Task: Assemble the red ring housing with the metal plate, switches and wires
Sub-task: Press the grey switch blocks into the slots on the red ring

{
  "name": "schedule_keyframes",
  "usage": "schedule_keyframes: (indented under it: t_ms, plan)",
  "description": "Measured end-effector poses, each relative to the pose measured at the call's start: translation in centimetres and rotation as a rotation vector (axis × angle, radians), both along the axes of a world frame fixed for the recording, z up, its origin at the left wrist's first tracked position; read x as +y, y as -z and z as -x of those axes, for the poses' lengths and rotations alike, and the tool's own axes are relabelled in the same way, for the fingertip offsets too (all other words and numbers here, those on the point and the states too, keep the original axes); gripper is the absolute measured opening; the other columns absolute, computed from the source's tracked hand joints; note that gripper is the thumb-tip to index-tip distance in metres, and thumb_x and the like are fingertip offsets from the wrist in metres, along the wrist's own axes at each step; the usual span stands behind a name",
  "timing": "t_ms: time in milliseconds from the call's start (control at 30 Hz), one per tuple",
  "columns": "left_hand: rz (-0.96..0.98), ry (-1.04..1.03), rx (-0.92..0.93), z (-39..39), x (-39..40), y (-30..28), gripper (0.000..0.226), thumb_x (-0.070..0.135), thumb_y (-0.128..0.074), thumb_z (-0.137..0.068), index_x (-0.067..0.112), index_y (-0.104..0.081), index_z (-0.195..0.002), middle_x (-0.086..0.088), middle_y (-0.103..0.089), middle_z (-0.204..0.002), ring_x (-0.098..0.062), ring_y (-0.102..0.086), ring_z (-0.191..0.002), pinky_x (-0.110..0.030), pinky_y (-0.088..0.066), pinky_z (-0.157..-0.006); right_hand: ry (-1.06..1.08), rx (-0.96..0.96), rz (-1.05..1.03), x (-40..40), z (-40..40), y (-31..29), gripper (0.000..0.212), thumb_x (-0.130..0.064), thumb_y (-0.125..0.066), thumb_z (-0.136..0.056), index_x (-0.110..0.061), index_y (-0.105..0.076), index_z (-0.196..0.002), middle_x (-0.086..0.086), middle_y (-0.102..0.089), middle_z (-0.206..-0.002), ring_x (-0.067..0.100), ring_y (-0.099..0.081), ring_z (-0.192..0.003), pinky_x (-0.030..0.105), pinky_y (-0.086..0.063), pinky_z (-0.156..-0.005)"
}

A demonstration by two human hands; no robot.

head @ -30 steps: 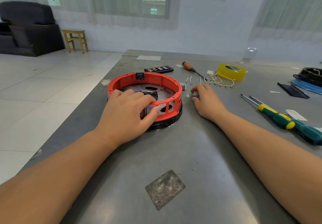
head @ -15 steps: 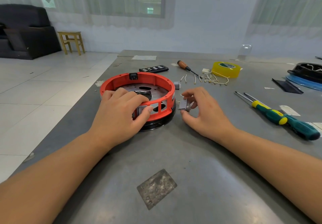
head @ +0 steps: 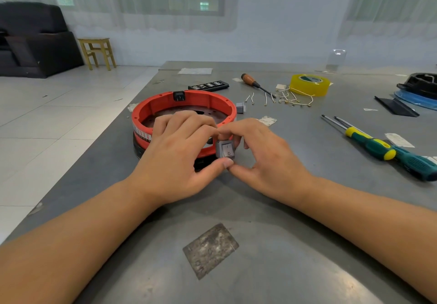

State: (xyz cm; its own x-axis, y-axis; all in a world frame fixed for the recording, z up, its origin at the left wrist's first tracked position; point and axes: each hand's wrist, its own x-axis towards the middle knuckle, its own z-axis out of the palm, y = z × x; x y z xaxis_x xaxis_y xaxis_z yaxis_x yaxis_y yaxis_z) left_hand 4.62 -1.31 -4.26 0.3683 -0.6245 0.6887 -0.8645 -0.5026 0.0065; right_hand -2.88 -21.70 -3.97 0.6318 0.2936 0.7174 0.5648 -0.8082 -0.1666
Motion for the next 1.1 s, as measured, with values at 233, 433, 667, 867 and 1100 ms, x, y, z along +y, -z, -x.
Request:
schedule_keyframes:
  t_ms: [233,433,667,867,1100]
  plan:
    - [0.041,0.019,-0.002,0.0,-0.1,0.0,0.050,0.060,-0.058,-0.095,0.017,-0.072,-0.116,0.004,-0.066,-0.127,-0.024,-0.052,-0.128,-0.039,-0.033,-0.104,-0.065,-0.042,-0.004,0.0,-0.2,-0.1,0.052,-0.002,-0.076,-0.082,-0.005,-0.058,-0.130,0.006,-0.057,-0.124,-0.008,-0.044,-0.112,0.008,-0.036,-0.094]
    - [0.080,0.044,-0.002,-0.2,0.2,-0.2,0.053,0.059,-0.069,-0.087,0.016,-0.071,-0.118,0.002,-0.066,-0.128,-0.030,-0.053,-0.128,-0.047,-0.039,-0.105,-0.064,0.059,-0.141,-0.3,0.1,-0.2,0.037,0.004,-0.063,-0.081,-0.007,-0.058,-0.116,0.003,-0.058,-0.110,0.010,-0.056,-0.094,0.025,-0.050,-0.082]
    - [0.103,0.045,-0.052,-0.5,0.3,-0.1,0.053,0.058,-0.073,-0.086,0.014,-0.073,-0.115,-0.001,-0.069,-0.124,-0.033,-0.057,-0.123,-0.049,-0.043,-0.100,-0.053,0.132,-0.235,-0.1,0.0,0.0,0.014,-0.016,-0.072,-0.094,-0.009,-0.065,-0.102,-0.004,-0.063,-0.094,0.008,-0.061,-0.084,0.015,-0.050,-0.076]
    - [0.102,0.039,-0.085,-0.8,0.4,0.0,0.053,0.060,-0.072,-0.086,0.014,-0.074,-0.112,-0.001,-0.070,-0.120,-0.034,-0.059,-0.119,-0.053,-0.045,-0.096,-0.070,0.188,-0.328,0.1,0.0,0.1,0.022,-0.021,-0.075,-0.092,-0.012,-0.065,-0.109,-0.002,-0.070,-0.099,0.012,-0.070,-0.089,0.032,-0.060,-0.079]
    - [0.108,0.024,-0.104,-1.3,0.6,0.1,0.056,0.062,-0.074,-0.084,0.014,-0.076,-0.113,-0.003,-0.071,-0.118,-0.034,-0.060,-0.118,-0.053,-0.045,-0.095,-0.071,0.148,-0.310,0.3,0.0,-0.2,0.021,-0.016,-0.075,-0.093,-0.017,-0.070,-0.114,-0.008,-0.069,-0.102,0.009,-0.071,-0.091,0.028,-0.060,-0.080]
